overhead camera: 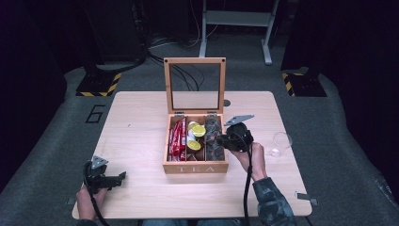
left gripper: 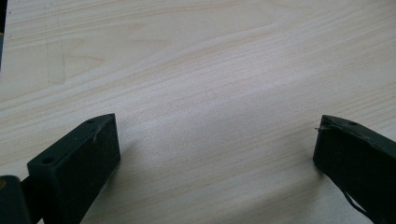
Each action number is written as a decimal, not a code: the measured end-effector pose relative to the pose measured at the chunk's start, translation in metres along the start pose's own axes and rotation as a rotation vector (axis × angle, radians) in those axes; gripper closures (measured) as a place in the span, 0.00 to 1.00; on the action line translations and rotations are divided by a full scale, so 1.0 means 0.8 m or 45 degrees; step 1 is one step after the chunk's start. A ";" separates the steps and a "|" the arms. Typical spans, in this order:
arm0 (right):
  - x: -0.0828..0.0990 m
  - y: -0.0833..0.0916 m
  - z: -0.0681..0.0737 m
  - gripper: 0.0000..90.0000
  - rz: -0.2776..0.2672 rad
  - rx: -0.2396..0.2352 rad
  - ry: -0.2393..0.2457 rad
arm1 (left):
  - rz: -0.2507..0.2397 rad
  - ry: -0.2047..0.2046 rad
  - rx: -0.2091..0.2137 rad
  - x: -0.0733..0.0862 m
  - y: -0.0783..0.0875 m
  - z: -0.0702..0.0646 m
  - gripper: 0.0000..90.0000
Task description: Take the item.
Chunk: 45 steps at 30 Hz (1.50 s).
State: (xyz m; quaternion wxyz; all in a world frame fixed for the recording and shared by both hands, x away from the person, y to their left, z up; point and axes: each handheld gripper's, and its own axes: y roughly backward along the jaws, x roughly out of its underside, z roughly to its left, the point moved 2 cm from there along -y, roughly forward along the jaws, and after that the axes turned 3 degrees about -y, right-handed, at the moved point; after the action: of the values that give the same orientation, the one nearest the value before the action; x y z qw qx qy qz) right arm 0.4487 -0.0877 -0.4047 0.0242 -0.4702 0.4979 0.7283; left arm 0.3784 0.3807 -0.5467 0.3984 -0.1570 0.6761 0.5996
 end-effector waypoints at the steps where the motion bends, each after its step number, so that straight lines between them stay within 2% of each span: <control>1: 0.000 0.000 0.000 0.86 0.000 0.000 0.000 | 0.004 -0.001 0.001 0.000 0.000 0.000 0.00; 8: -0.001 0.013 -0.006 0.86 -0.013 0.028 -0.002 | -0.002 0.000 -0.001 0.000 0.000 0.000 0.00; 19: 0.003 0.034 -0.018 0.86 -0.034 0.074 -0.049 | -0.004 0.002 -0.001 0.000 0.000 0.000 0.00; 20: 0.003 0.035 -0.020 0.86 -0.042 0.080 -0.036 | 0.000 0.000 0.001 0.000 0.000 0.000 0.00; 24: 0.006 0.048 -0.026 0.86 -0.058 0.097 -0.064 | -0.003 0.001 -0.001 0.000 0.000 0.000 0.00; 26: 0.006 0.050 -0.029 0.86 -0.067 0.100 -0.049 | -0.004 0.001 -0.001 0.000 0.000 0.000 0.00; 27: 0.007 0.054 -0.031 0.86 -0.068 0.109 -0.074 | -0.004 0.002 -0.001 0.000 0.000 0.000 0.00; 28: 0.008 0.057 -0.034 0.86 -0.070 0.112 -0.065 | 0.003 -0.001 0.001 0.000 0.000 0.000 0.00; 30: 0.011 0.062 -0.038 0.86 -0.071 0.124 -0.086 | -0.002 0.001 -0.001 0.000 0.000 0.000 0.00; 34: 0.014 0.068 -0.043 0.86 -0.073 0.148 -0.095 | -0.004 0.001 -0.001 0.000 0.000 0.000 0.00; 37: 0.015 0.072 -0.046 0.86 -0.070 0.160 -0.078 | 0.003 -0.001 0.001 0.000 0.000 0.000 0.00; 39: 0.017 0.076 -0.049 0.86 -0.077 0.170 -0.101 | 0.003 -0.001 0.001 0.000 0.000 0.000 0.00; 41: 0.018 0.078 -0.052 0.86 -0.090 0.178 -0.089 | -0.003 0.001 -0.001 0.000 0.000 0.000 0.00; 45: 0.020 0.084 -0.058 0.86 -0.091 0.189 -0.106 | -0.003 0.000 -0.001 0.000 0.000 0.000 0.00</control>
State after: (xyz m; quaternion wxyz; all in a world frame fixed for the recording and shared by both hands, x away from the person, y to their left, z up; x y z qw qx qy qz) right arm 0.4367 -0.1635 -0.3720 0.1056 -0.4537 0.5320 0.7071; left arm 0.3785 0.3806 -0.5469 0.3990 -0.1581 0.6757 0.5993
